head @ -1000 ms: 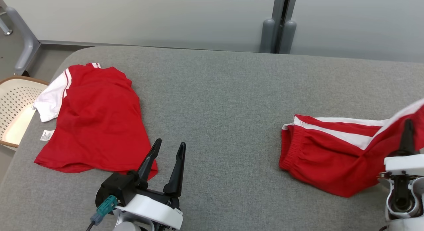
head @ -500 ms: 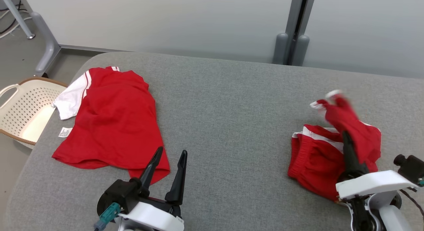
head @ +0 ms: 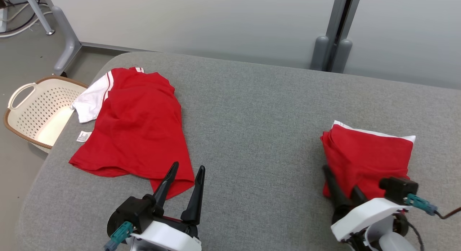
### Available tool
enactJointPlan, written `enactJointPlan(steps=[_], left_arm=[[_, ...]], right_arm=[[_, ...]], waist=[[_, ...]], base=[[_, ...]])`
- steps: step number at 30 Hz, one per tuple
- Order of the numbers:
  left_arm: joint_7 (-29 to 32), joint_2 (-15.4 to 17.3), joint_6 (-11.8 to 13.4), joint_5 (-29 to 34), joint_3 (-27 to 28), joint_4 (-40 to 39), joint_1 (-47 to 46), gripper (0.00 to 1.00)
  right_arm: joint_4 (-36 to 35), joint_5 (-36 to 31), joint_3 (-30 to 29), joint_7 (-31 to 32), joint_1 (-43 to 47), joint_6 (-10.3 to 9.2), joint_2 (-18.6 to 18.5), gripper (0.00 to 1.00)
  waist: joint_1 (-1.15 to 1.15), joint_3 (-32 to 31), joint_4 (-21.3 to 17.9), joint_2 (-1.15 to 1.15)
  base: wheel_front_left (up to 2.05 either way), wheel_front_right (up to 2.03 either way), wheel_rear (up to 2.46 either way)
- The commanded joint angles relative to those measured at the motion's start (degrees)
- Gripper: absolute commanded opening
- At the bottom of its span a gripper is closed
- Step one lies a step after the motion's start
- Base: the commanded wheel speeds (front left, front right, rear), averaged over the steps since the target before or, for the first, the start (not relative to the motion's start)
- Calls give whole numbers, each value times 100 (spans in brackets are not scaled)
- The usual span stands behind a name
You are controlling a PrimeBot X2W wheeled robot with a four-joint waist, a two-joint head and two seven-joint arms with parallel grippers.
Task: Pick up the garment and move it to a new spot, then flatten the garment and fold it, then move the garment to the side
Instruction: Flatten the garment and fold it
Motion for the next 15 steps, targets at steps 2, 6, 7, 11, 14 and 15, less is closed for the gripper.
enactJointPlan(steps=[2,6,7,11,14,15], left_arm=[[-10,21,37,-36,19,11,47,100],[-10,21,55,-49,25,3,20,100],[-10,21,52,-47,20,4,13,100],[-10,21,62,-57,-1,2,1,100],[-10,21,69,-70,-18,-12,-14,100],[-10,21,73,-75,-22,-17,-27,100]], right_arm=[[-21,182,256,104,-83,2,-18,100],[80,293,584,233,-120,2,-130,100],[140,332,614,275,-126,2,-117,100],[409,325,689,389,-207,1,-136,100],[679,333,725,488,-287,2,-63,100],[737,319,748,472,-325,2,-61,100]], waist=[[0,-1,13,0],[0,31,8,0],[0,35,5,0],[0,47,-5,0],[0,79,-12,0],[0,92,-17,0]], base=[[0,0,0],[0,0,0],[0,0,0],[0,0,0],[0,0,0],[0,0,0]])
